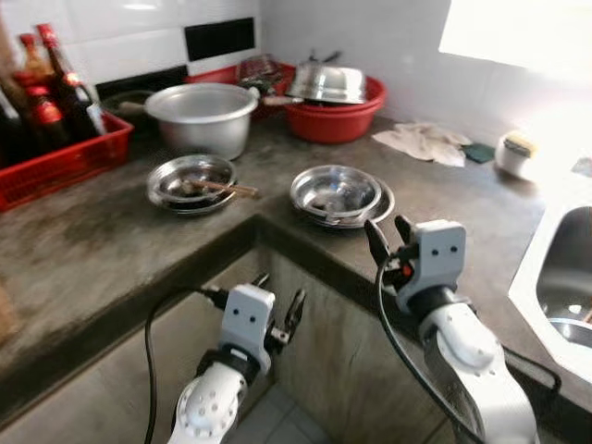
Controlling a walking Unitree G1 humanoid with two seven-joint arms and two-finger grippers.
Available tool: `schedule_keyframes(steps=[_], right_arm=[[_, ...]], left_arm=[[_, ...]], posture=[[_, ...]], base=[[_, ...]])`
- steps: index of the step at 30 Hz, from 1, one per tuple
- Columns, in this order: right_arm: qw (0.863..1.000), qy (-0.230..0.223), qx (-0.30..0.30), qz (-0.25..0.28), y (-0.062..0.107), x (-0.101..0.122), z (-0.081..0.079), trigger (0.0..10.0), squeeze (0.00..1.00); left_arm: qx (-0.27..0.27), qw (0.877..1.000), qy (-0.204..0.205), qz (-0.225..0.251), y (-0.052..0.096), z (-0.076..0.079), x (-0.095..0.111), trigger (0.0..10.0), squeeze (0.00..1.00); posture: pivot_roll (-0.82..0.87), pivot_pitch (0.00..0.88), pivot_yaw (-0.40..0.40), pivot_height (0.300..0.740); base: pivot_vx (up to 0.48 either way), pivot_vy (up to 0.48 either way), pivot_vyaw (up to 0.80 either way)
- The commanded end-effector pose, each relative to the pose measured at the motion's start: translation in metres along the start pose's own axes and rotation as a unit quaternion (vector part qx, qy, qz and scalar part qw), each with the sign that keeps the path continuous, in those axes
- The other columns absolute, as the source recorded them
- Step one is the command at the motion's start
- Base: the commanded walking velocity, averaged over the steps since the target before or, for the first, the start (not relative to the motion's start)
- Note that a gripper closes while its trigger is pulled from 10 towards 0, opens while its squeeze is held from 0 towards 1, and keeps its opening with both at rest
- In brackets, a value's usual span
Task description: Kitchen organization
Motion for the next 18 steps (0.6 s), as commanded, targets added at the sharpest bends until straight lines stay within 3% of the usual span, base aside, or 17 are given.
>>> schedule_keyframes(steps=[1, 7, 9, 10, 11, 12, 15, 18], right_arm=[[1.000, -0.011, 0.014, 0.014, -0.003, 0.006, -0.006, 10.0, 0.00], [0.999, -0.007, 0.029, 0.023, -0.007, 0.010, -0.005, 10.0, 0.00], [0.999, -0.004, 0.044, 0.027, -0.010, 0.012, -0.006, 10.0, 0.00], [0.998, 0.002, 0.057, 0.026, -0.013, 0.012, -0.008, 10.0, 0.63], [0.998, 0.006, 0.062, 0.025, -0.014, 0.011, -0.009, 10.0, 0.63], [0.997, 0.009, 0.070, 0.024, -0.015, 0.010, -0.010, 10.0, 1.00], [0.995, 0.036, 0.089, 0.020, -0.020, 0.005, -0.014, 10.0, 1.00], [0.991, 0.066, 0.112, 0.013, -0.025, -0.002, -0.019, 10.0, 1.00]], left_arm=[[0.009, 1.000, -0.008, -0.010, 0.002, -0.006, -0.003, 10.0, 0.00], [0.011, 1.000, -0.011, -0.018, 0.002, -0.007, -0.005, 10.0, 0.00], [0.003, 0.999, -0.013, -0.043, 0.004, -0.006, -0.012, 10.0, 0.00], [-0.004, 0.998, -0.012, -0.053, 0.006, -0.004, -0.017, 10.0, 0.00], [-0.005, 0.998, -0.010, -0.055, 0.007, -0.004, -0.017, 10.0, 0.00], [-0.007, 0.998, -0.010, -0.061, 0.007, -0.004, -0.019, 10.0, 0.00], [-0.022, 0.998, -0.003, -0.064, 0.005, -0.001, -0.020, 10.0, 0.00], [-0.055, 0.998, 0.005, -0.037, 0.005, 0.009, -0.012, 10.0, 0.00]], posture=[[0.10, 0.019, -0.033, 0.740], [0.10, 0.021, -0.033, 0.740], [0.09, 0.024, -0.031, 0.740], [0.09, 0.022, -0.034, 0.740], [0.09, 0.022, -0.034, 0.740], [0.10, 0.025, -0.036, 0.740], [0.10, 0.027, -0.039, 0.740], [0.10, 0.029, -0.044, 0.740]], base=[[0.000, 0.000, 0.00], [0.000, 0.000, 0.00], [0.000, 0.000, 0.00], [0.000, 0.000, 0.00], [0.000, 0.000, 0.00], [0.000, 0.000, 0.00], [0.000, 0.000, 0.00], [0.000, 0.000, 0.00]])
Point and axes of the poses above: a point about 5 cm out from each wrist's last joint towards the gripper, its own y axis pointing back from the gripper into the wrist, its own x axis along the axis of the wrist's last joint, z = x × y, the point moved 4 cm from there along -y, pointing out of the wrist towards the gripper, and after that the axes turned 3 degrees about y, right-handed, at the moved point
